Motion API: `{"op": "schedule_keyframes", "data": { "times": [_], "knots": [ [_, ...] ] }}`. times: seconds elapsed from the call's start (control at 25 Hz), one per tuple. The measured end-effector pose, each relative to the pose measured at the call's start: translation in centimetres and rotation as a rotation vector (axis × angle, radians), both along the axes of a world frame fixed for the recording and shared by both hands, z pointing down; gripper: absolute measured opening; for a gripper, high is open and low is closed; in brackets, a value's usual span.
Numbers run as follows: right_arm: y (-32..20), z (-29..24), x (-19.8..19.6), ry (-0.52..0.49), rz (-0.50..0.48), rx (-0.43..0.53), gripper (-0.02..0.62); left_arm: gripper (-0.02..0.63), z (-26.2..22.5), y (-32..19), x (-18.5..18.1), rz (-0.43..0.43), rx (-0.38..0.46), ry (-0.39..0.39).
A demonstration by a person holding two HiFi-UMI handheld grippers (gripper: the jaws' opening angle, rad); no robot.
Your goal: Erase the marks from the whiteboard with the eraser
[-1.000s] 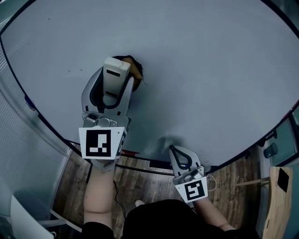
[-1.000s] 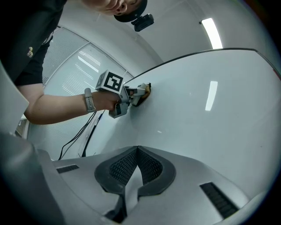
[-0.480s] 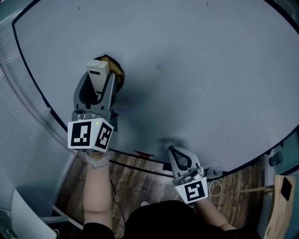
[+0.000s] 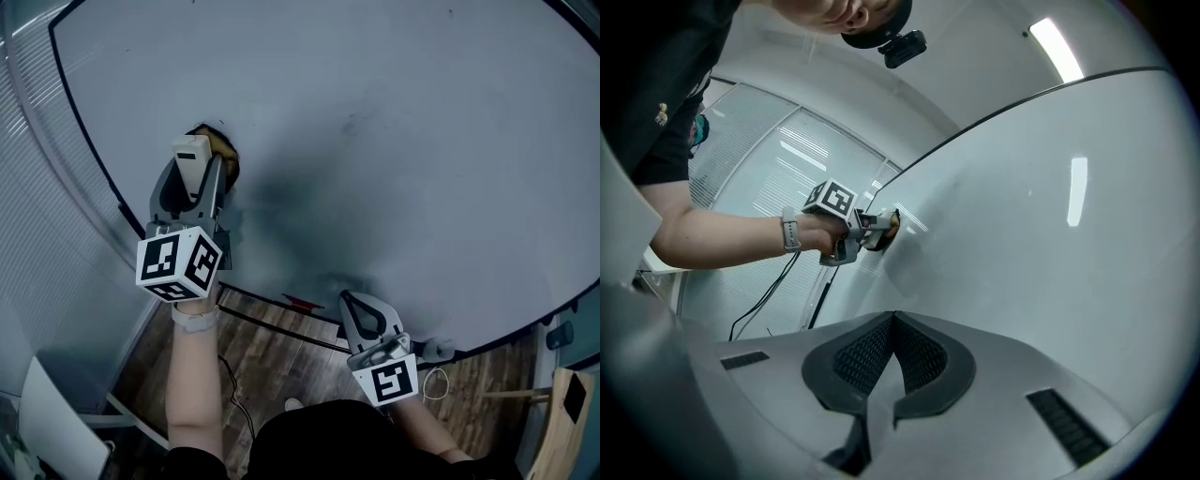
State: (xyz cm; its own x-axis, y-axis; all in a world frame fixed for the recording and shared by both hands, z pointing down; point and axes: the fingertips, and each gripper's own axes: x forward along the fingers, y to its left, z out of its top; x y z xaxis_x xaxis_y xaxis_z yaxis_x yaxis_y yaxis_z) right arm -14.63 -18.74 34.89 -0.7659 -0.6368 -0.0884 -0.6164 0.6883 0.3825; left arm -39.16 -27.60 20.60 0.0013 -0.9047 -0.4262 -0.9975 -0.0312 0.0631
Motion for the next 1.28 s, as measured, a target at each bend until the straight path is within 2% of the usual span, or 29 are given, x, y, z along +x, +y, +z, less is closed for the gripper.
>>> {"op": "schedule_keyframes", "data": {
  "times": [0.36, 0.72, 0.96, 1.28],
  "knots": [
    [2.3, 1.0, -0.9, 0.01, -0.134, -0.038, 0.028, 0.264, 6.7, 5.1, 2.7, -0.047, -0.14, -0.071],
    [5.5, 4.2, -0.5, 0.038, -0.297, -0.168, 0.028, 0.264, 16.6, 13.3, 7.7, -0.114, -0.328, -0.053],
    [7.6, 7.0, 0.1, 0.082, -0.383, -0.246, 0.028, 0.264, 21.5, 18.8, 10.3, -0.196, -0.438, -0.062],
    [10.1, 11.0, 1.3, 0.147, -0.451, -0.351, 0.028, 0.264, 27.1, 26.1, 13.1, -0.28, -0.547, 0.005]
  ]
}}
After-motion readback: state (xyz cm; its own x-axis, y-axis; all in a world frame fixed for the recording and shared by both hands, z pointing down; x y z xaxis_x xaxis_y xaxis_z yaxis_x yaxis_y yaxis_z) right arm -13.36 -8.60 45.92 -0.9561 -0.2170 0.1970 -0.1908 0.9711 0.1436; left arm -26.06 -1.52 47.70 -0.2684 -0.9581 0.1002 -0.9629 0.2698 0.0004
